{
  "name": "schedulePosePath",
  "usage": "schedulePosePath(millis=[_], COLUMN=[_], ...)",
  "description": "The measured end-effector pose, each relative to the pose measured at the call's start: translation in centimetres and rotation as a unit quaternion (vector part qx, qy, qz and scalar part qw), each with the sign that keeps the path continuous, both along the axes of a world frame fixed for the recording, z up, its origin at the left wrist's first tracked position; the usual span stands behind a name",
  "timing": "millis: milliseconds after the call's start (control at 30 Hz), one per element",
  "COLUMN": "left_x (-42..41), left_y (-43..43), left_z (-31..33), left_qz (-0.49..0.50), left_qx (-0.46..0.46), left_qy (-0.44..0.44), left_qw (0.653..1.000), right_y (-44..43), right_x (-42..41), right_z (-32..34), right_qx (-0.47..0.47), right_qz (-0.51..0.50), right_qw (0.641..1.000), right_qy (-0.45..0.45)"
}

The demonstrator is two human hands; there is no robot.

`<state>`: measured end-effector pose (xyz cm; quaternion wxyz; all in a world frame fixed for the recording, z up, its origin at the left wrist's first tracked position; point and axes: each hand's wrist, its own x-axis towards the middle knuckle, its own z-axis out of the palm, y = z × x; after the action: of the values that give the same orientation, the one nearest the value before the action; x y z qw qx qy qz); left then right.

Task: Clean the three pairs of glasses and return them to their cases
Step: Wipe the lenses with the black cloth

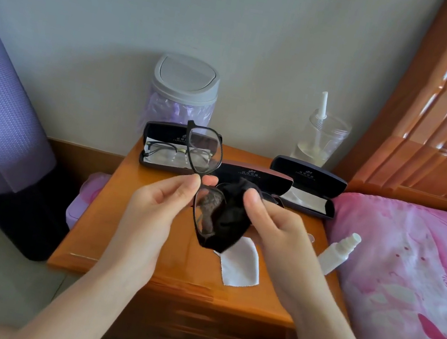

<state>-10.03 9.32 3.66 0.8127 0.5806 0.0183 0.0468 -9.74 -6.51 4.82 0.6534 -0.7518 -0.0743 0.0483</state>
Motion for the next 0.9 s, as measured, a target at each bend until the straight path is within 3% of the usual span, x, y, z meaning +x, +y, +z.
schedulePosePath(millis=[100, 467, 767, 900], left_x=[-0.1, 0.0, 0.1, -0.2], left_y=[0.2, 0.3, 0.5, 0.1], left_z=[-0.1, 0.0, 0.0, 0.1], left_qz=[-0.002, 0.012, 0.027, 0.001], left_qx=[0.005, 0.008, 0.006, 0.006], left_qy=[-0.009, -0.016, -0.009, -0.013], left_qw=[1.0, 1.0, 1.0, 1.0], right_y=[1.7, 3.6, 3.0, 3.6], right_x=[-0.1, 0.3, -0.1, 0.2], right_z=[0.1, -0.5, -1.0, -0.7], right_qx=[0.02, 0.07, 0.05, 0.1], right_qz=[0.025, -0.032, -0.01, -0.042], right_qw=[0.999, 0.997, 0.998, 0.994], right_qy=[0.019, -0.011, 0.024, 0.02])
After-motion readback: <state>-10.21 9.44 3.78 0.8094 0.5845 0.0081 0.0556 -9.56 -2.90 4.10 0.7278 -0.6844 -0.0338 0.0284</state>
